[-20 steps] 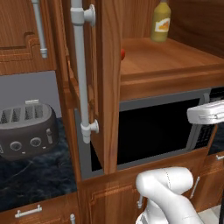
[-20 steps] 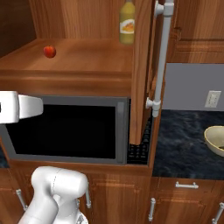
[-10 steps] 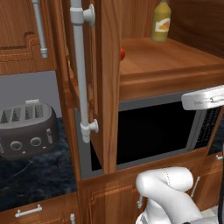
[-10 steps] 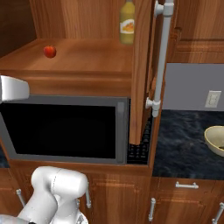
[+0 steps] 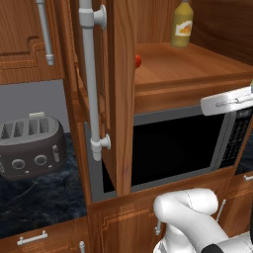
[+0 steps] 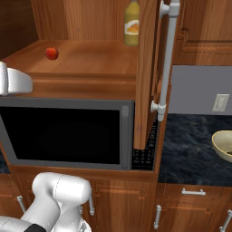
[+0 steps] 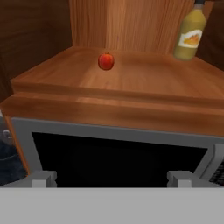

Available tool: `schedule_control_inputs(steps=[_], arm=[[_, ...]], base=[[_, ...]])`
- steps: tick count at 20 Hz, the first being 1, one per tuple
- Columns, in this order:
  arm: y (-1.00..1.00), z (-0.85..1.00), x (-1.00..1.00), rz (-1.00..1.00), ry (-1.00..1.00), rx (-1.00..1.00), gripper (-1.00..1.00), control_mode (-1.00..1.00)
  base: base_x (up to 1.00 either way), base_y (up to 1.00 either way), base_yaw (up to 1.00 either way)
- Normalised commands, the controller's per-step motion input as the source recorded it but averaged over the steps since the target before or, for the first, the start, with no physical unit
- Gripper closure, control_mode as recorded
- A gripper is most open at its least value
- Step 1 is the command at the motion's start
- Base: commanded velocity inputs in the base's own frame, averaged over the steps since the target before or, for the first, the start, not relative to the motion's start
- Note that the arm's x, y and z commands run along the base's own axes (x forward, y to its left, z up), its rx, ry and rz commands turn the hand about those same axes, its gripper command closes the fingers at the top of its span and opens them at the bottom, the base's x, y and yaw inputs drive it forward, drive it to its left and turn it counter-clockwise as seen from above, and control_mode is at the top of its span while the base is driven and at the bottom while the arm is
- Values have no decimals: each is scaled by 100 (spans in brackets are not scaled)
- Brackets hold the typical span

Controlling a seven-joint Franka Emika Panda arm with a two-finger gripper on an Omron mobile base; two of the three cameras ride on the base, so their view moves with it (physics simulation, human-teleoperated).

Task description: Open the cabinet. Pick the kiwi and apple from the cabinet and place them into the bowl. Then close the cabinet.

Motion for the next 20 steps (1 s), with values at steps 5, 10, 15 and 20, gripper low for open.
schedule_control_inputs(steps=[5, 10, 15, 20], arm=[[1, 0, 31, 7, 0, 6, -100, -100], [3, 0, 35, 4, 0, 5, -100, -100], [5, 0, 32, 1, -1, 4, -100, -100], [14, 0, 32, 0, 0, 3, -100, -100]], base=[[0, 0, 0], [0, 0, 0], [0, 0, 0], [0, 0, 0]])
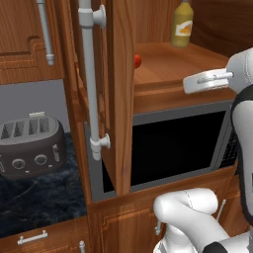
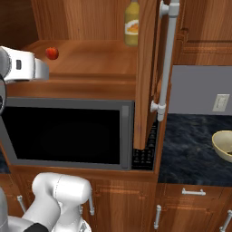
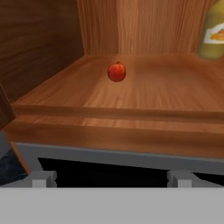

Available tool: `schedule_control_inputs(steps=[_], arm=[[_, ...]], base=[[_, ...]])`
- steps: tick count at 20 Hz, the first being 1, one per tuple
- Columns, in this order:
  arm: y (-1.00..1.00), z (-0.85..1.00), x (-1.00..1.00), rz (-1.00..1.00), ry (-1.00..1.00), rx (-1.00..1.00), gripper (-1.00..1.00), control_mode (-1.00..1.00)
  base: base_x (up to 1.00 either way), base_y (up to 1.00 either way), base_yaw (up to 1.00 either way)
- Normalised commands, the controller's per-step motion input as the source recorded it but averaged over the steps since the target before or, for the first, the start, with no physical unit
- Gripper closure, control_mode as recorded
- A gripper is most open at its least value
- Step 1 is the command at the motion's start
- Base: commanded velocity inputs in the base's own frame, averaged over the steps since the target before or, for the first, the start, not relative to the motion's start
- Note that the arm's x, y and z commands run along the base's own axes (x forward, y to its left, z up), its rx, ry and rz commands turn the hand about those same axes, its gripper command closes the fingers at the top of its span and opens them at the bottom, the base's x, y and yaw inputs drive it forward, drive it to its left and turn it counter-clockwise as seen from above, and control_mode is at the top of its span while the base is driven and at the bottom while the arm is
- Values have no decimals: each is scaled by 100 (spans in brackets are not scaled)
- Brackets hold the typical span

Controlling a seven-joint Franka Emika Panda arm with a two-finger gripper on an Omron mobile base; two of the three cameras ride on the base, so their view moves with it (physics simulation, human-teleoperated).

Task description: Open the cabinet. Pick the kiwi and apple from the cabinet and place them into the bowl. Then close the cabinet.

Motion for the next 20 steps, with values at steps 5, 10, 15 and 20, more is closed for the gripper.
schedule_control_inputs(steps=[5, 10, 15, 20], arm=[[18, 0, 36, 0, 0, 3, -100, -100], [14, 0, 49, 0, 0, 4, -100, -100], [16, 0, 43, 0, 0, 3, -100, -100], [13, 0, 43, 0, 1, 3, -100, -100]], base=[[0, 0, 0], [0, 0, 0], [0, 0, 0], [0, 0, 0]])
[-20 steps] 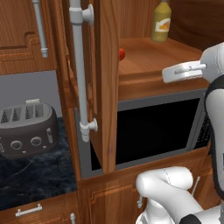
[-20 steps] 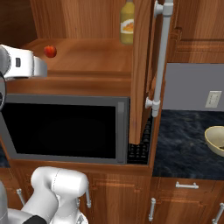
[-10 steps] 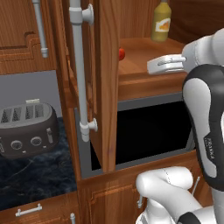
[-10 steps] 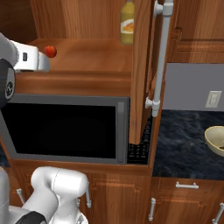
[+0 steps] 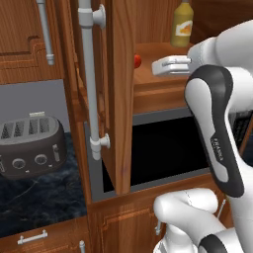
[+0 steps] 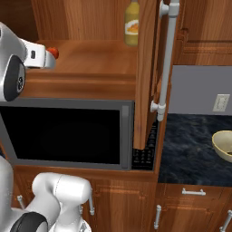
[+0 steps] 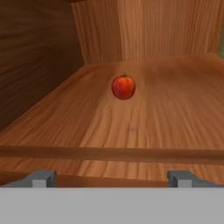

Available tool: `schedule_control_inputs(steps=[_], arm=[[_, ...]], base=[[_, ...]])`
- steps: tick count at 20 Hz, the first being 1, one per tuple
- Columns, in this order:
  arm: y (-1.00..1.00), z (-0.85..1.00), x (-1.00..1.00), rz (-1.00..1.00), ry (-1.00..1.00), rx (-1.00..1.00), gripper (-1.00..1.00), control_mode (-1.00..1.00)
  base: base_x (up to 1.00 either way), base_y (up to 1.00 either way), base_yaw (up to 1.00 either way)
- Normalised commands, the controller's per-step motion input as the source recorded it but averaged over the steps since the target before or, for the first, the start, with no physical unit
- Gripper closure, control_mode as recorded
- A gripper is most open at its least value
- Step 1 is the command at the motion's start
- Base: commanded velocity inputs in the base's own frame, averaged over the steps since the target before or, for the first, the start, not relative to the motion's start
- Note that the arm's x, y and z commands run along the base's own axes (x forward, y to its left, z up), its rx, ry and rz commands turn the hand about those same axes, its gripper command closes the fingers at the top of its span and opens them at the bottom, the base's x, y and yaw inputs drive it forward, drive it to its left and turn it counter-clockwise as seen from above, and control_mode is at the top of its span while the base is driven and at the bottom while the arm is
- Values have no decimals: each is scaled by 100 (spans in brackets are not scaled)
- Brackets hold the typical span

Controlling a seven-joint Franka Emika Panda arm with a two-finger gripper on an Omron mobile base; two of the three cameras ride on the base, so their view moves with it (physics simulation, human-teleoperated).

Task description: Open the cabinet. Pick the kiwi and apple from the cabinet and place them into the bowl. Then close the cabinet.

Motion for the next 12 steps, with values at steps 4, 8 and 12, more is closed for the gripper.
schedule_control_inputs(steps=[4, 8, 12], arm=[[8, 0, 46, 0, 3, 2, -100, -100], [9, 0, 46, 0, 5, 1, -100, -100], [13, -2, 45, 0, 4, 0, -100, -100]], base=[[0, 0, 0], [0, 0, 0], [0, 0, 0]])
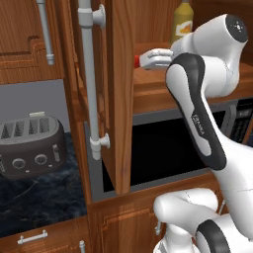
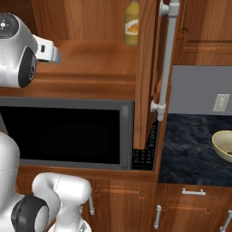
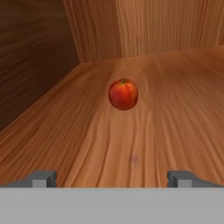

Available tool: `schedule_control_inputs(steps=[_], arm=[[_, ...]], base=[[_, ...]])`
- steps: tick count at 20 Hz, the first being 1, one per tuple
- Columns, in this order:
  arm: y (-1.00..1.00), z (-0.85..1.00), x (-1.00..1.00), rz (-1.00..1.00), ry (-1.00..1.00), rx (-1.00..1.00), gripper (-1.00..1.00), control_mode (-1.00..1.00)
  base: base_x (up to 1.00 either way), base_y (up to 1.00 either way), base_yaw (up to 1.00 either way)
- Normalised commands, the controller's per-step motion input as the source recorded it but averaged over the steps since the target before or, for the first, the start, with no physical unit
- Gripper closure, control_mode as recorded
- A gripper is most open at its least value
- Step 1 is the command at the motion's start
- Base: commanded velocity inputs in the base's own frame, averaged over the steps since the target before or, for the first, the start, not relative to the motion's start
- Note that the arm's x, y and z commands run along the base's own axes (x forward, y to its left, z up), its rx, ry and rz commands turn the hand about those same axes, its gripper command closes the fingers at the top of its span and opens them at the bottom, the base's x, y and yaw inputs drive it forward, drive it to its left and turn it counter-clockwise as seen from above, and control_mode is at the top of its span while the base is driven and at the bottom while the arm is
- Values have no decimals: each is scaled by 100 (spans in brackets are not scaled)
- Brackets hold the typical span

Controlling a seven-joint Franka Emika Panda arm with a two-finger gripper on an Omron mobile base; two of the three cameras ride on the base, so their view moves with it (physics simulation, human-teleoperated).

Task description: Open the cabinet. Pick the kiwi and apple from the cabinet and place them into the bowl. Then close the cabinet.

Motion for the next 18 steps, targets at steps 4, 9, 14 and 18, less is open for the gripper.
schedule_control_inputs(steps=[4, 9, 14, 18], arm=[[15, -4, 40, 0, 2, 0, -100, -100], [14, -8, 39, 0, 0, 0, -100, -100], [5, -10, 31, 0, 0, 0, -100, -100], [0, -8, 34, 0, 0, 0, -100, -100]], base=[[0, 0, 0], [0, 0, 0], [0, 0, 0], [0, 0, 0]])
